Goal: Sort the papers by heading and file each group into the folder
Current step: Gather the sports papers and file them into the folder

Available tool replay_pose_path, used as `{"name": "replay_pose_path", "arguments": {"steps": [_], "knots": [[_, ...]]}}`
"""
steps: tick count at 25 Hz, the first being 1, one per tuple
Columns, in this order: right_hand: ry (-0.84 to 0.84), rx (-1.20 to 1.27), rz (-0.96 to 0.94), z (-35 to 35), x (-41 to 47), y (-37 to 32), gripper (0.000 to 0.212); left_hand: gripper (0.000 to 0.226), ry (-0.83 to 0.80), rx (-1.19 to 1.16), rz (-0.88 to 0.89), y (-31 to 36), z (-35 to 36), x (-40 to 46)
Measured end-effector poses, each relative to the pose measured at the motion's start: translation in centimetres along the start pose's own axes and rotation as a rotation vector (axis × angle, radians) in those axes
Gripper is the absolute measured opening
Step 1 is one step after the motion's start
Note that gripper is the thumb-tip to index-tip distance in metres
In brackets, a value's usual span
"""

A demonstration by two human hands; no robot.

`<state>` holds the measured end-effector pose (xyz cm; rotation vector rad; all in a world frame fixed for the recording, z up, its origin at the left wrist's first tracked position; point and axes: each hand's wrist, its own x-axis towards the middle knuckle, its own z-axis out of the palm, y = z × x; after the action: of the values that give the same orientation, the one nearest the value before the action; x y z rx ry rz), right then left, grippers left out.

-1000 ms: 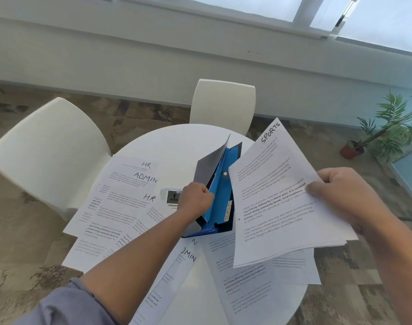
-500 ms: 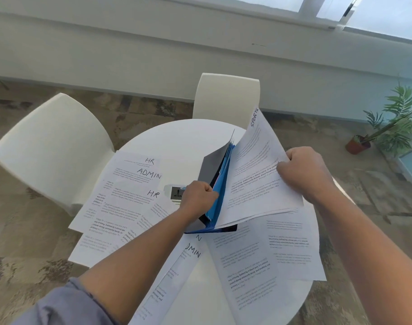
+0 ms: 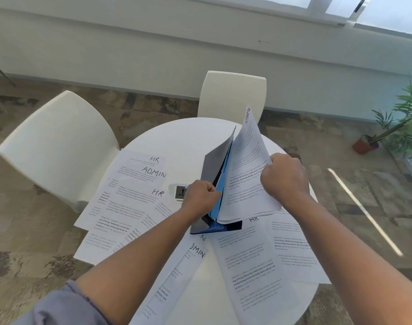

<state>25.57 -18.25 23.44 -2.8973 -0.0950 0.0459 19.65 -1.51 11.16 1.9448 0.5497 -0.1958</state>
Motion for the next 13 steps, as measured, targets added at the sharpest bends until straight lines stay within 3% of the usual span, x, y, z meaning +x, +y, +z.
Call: {"name": "replay_pose_path", "arguments": {"steps": [13], "knots": [[0.081, -0.128, -0.08, -0.7, -1.0, -0.7, 0.013, 0.034, -0.004, -0.005, 0.007, -0.3, 0.2, -0.2]]}}
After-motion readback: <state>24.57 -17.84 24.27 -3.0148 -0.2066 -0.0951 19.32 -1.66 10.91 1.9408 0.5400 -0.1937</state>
